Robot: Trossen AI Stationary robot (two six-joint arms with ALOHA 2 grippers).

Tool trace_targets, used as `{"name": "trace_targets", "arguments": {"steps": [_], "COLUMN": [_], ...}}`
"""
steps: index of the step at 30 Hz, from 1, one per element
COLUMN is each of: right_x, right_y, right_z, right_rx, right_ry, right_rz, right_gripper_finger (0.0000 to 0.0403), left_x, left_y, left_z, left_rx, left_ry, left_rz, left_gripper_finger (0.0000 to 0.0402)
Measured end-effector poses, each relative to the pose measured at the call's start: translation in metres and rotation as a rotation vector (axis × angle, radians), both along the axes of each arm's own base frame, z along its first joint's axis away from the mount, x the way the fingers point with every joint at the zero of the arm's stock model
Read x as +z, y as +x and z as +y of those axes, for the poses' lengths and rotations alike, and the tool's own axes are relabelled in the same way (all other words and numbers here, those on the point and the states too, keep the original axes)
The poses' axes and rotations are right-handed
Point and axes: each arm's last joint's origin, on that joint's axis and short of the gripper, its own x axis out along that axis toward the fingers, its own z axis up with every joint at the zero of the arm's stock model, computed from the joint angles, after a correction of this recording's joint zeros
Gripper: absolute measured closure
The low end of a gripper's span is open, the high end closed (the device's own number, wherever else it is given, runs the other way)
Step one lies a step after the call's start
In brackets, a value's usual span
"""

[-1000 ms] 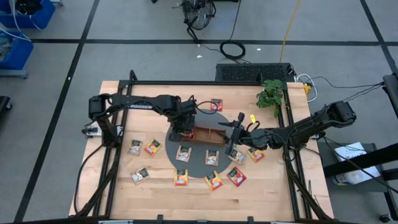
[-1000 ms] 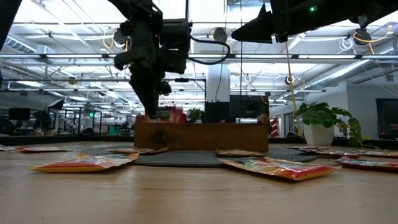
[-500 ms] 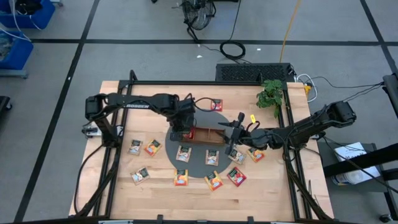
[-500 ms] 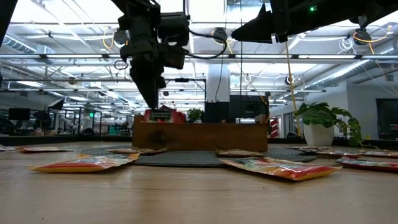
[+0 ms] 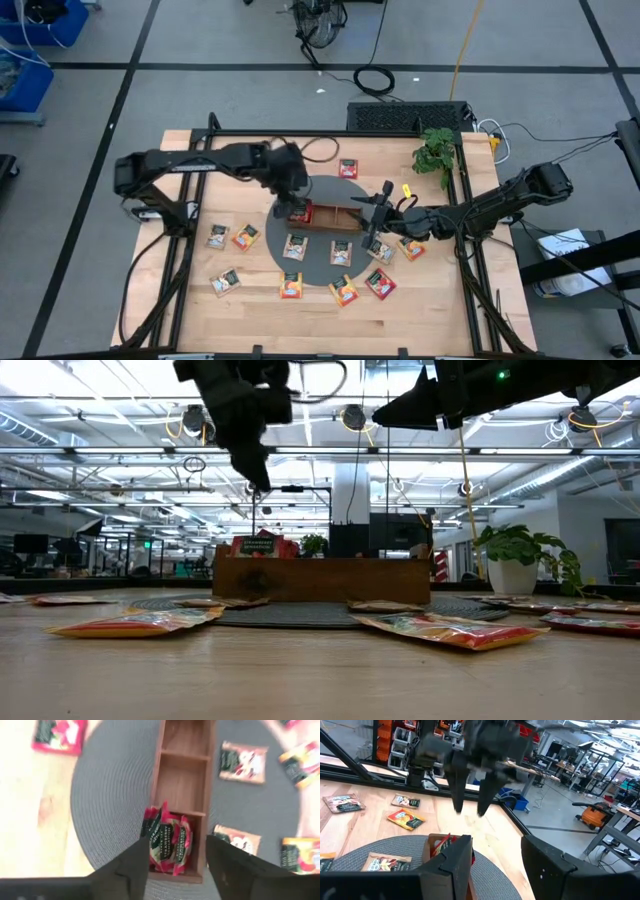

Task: Pick & Place Tea
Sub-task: Put the red tea bag into the left section of the wooden organizer

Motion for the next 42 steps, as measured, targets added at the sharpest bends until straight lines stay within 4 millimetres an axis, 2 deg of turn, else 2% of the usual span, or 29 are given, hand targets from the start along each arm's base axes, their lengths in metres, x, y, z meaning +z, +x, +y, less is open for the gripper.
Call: {"name": "trace_targets", "arguments": {"steps": [7,11,14,19,25,28,32,37,42], "right_x": [-0.004,-0.004,0.003,0.028,0.047,0.035,0.017,-0.014,-0.04], "right_y": [-0.001,0.0,0.006,0.022,0.032,0.042,0.057,0.072,0.081], "right_z": [0.0,-0.011,-0.034,-0.092,-0.153,-0.177,-0.201,-0.225,-0.243], "right_rx": [-0.013,-0.126,-0.164,-0.167,-0.307,-0.307,-0.339,-0.417,-0.441], "right_ry": [0.008,0.037,0.118,0.405,0.483,0.575,0.671,0.76,0.9], "right_rz": [0.033,0.016,0.059,0.259,0.355,0.454,0.54,0.683,0.713], "right_gripper_finger": [0.0248,0.0248,0.0248,0.0248,0.0248,0.0243,0.0212,0.0164,0.0146], "left_x": [0.01,0.016,0.019,0.026,0.023,0.021,0.02,0.02,0.02], "left_y": [-0.039,-0.064,-0.079,-0.1,-0.114,-0.115,-0.115,-0.115,-0.115], "left_z": [-0.008,-0.016,-0.024,-0.03,-0.033,-0.033,-0.033,-0.033,-0.033], "left_rx": [-0.021,0.021,-0.003,-0.039,-0.04,-0.04,-0.04,-0.039,-0.039], "left_ry": [0.044,0.034,0.047,0.151,0.177,0.18,0.179,0.179,0.18], "left_rz": [-0.339,-0.516,-0.613,-0.762,-0.863,-0.872,-0.869,-0.869,-0.869], "left_gripper_finger": [0.0146,0.0131,0.0125,0.0123,0.0127,0.0128,0.0128,0.0128,0.0128]}}
